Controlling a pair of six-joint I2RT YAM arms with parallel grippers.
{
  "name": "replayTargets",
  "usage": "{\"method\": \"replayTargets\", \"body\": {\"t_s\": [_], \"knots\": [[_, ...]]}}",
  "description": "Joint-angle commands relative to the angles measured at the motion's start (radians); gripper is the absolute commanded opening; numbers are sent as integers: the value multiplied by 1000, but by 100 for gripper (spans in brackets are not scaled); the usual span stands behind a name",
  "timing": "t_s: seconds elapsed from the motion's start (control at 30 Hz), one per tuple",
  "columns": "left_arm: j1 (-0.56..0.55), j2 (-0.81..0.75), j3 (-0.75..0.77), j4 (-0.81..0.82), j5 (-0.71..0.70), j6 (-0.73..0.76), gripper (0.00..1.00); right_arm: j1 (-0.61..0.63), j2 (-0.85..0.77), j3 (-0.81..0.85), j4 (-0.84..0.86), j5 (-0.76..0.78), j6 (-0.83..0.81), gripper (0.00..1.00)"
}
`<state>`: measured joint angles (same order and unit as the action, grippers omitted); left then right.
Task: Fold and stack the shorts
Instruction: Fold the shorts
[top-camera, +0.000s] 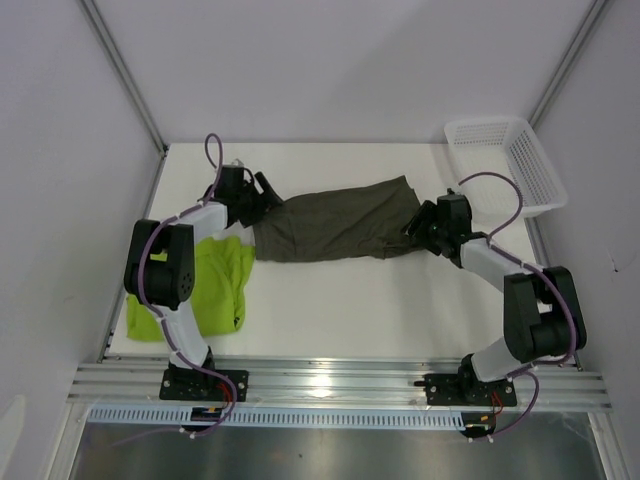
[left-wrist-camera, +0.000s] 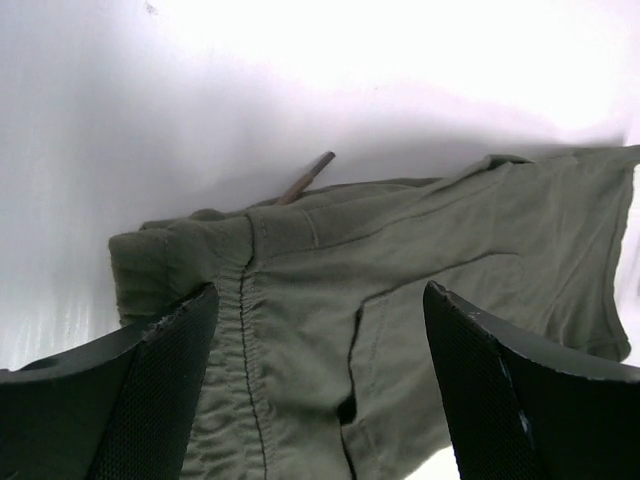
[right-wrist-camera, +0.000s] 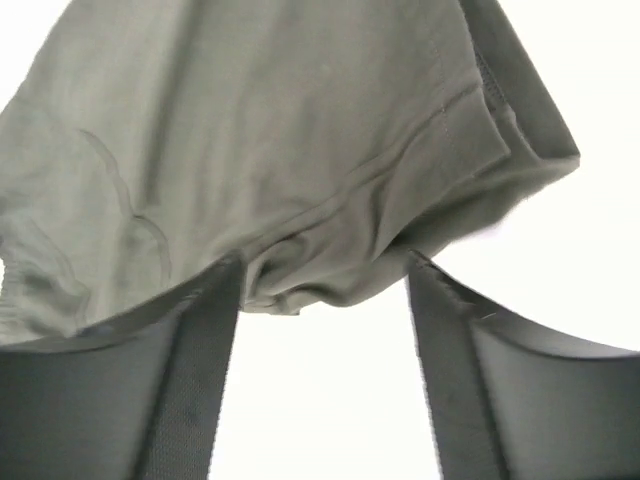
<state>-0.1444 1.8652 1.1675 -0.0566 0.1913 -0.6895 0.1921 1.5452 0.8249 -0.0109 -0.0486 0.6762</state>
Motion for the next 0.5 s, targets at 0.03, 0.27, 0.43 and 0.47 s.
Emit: {"method": "replayTargets", "body": {"t_s": [0.03,0.27,0.43,0.47], "knots": [[-29,-122,50,-26,-29,22,87,-23,-144,-23,-110,23,-23,76],[-83,-204,115,-156,-150,62,99,-95,-203,-105,-133,0,42,89],[-112,-277,84,-195,-164,53,99,-123,-122,-124,-57,-25,88,89],[-118,-291,71,-199,-165,48,99,-128,-108,-127,-23,-27,98,89]]}}
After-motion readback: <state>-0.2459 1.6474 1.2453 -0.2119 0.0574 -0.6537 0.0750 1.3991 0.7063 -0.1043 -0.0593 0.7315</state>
